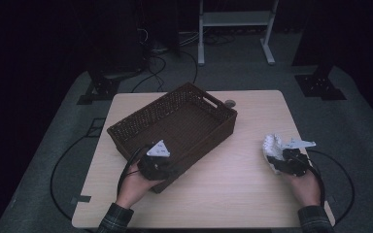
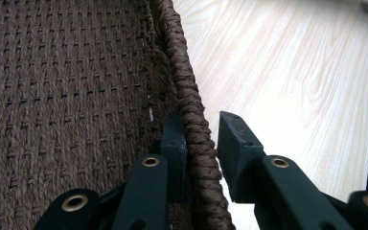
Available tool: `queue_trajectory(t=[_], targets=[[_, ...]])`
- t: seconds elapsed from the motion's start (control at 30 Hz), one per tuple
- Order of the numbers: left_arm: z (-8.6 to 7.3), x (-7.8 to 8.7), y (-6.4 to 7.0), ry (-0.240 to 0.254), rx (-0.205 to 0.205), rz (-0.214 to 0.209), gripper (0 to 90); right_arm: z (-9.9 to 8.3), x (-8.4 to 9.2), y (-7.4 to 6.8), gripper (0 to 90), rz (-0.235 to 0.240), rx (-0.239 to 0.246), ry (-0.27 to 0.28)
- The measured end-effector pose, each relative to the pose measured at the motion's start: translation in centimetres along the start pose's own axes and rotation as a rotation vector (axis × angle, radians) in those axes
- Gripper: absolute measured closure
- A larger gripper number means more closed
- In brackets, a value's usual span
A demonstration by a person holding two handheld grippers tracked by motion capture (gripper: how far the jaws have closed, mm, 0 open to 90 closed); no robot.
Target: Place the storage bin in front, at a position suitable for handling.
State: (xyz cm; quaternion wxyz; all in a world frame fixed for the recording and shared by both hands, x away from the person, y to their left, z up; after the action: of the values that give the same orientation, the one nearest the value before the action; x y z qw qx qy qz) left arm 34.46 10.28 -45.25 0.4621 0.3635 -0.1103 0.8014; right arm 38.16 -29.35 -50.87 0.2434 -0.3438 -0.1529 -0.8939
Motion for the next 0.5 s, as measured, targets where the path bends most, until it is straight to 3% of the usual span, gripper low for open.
queue_trajectory(t=[0.23, 0.5], targets=[[0.0, 0.0, 0.0, -0.002, -0.001, 0.000, 71.9, 1.3, 0.4, -0.3, 62.3, 0.024, 0.013, 0.035], [0.0, 0.0, 0.0, -0.003, -0.003, -0.001, 71.9, 4.1, 0.5, -0.7, 63.6, 0.046, 0.030, 0.097]])
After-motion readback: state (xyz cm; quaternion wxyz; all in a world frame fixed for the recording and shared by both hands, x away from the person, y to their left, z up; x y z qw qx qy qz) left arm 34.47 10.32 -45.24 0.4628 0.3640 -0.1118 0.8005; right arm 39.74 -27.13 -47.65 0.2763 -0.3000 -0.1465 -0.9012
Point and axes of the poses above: each handheld gripper's, and its own axes: x roughly backward along the jaws, z roughly out of its top, y roughly to its right, the point moved 6 cm from there along -x, roughly forward along the jaws, and after that the axes turned 7 degrees about x, right-handed, at the moved point
